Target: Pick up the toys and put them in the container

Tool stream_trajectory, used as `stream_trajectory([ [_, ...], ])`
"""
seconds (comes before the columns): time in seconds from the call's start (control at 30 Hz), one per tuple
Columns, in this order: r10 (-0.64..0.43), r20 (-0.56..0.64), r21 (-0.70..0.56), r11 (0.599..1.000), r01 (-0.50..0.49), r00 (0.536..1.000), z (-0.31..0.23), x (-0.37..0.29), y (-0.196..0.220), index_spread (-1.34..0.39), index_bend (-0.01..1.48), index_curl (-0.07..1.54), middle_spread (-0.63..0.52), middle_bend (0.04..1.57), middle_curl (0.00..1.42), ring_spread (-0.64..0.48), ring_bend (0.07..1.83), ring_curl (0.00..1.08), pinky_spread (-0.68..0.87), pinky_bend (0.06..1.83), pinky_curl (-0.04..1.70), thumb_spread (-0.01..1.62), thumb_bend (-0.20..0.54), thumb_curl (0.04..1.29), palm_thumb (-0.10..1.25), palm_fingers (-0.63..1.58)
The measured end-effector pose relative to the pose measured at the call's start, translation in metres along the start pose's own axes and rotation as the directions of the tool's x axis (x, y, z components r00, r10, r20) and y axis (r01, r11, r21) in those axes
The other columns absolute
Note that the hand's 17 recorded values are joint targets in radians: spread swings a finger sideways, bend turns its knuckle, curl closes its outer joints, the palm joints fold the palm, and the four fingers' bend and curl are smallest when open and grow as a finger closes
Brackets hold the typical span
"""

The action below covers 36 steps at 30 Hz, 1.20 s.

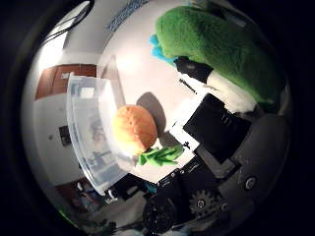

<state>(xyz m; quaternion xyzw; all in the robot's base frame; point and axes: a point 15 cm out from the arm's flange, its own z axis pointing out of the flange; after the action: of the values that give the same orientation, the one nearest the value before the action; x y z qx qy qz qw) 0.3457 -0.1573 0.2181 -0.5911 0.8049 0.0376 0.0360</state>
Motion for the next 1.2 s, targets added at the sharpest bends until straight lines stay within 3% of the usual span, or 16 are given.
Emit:
stream_trajectory([
  [0.3,-0.115,-0.008,0.128,0.985,0.115,0.993,-0.097,-0.048,0.032,-0.36,0.91,0.96,-0.25,1.17,0.99,-0.26,1.35,0.76,-0.27,1.28,0.83,1.14,-0.012,0.57,0.98,0.96],
  [0.6,-0.236,0.078,0.2,0.955,0.217,0.969,-0.159,-0.14,0.053,-0.35,0.91,0.99,-0.24,1.17,1.01,-0.26,1.35,0.79,-0.27,1.25,0.91,1.14,-0.013,0.57,0.99,0.96],
  [0.83,-0.382,0.122,0.216,0.911,0.352,0.916,-0.209,-0.221,0.086,-0.35,0.91,0.99,-0.25,1.16,1.02,-0.26,1.34,0.79,-0.28,1.22,0.95,1.14,-0.013,0.58,0.99,0.96],
  [1.2,-0.575,0.122,0.148,0.816,0.558,0.809,-0.216,-0.327,0.108,-0.35,0.91,1.0,-0.25,1.14,1.04,-0.27,1.33,0.81,-0.28,1.17,1.01,1.12,-0.013,0.58,0.99,0.96],
])
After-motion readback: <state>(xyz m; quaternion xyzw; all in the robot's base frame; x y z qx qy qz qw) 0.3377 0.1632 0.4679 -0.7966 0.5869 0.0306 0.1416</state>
